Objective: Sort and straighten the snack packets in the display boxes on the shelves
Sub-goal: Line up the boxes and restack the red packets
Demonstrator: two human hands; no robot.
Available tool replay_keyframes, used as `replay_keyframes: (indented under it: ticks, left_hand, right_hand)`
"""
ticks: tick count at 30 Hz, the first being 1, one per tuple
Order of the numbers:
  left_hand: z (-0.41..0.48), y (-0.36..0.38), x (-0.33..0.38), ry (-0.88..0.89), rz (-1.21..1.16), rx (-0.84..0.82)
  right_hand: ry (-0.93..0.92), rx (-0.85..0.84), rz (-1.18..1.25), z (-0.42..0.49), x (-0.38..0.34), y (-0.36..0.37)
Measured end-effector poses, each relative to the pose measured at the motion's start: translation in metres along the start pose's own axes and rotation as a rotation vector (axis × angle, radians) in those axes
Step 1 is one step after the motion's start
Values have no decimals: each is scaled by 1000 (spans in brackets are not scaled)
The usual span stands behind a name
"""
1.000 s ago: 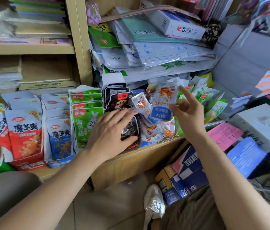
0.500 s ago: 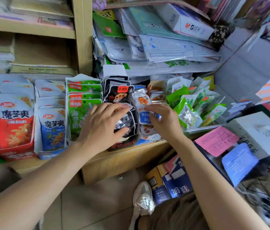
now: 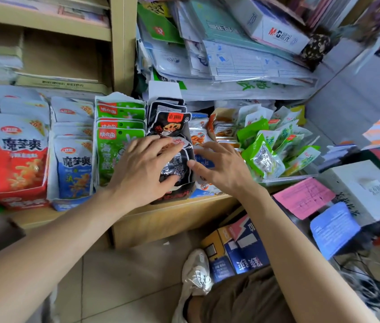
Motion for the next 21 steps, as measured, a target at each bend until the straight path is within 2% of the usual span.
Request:
replay_keyframes:
  ticks: [5, 8, 14, 19, 21]
  left_hand:
    - [-6, -2, 3, -10, -1, 11]
    - [-10, -2, 4, -4, -79, 29]
    - [-23, -17, 14, 19, -129, 98]
    - [-47, -36, 9, 96, -204, 215]
    - [-59, -49, -2, 85, -223, 261]
  right_hand:
    - [-31, 66, 146, -10, 4, 2]
    - [-49, 127, 241, -14, 7, -1]
    - [-64, 234, 281, -22, 4, -8]
    - [-45, 517, 360, -34, -21, -18]
    - [-126, 568, 403, -42, -43, -20]
Point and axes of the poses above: each hand's wrist, its own z-axis towards the middle knuckle, its own y-axis out of the palm, x = y × z, the point moved 4 cm from there along z, towards the middle knuckle, and after that the axes turned 9 degrees about z, right-handed, at the moved point
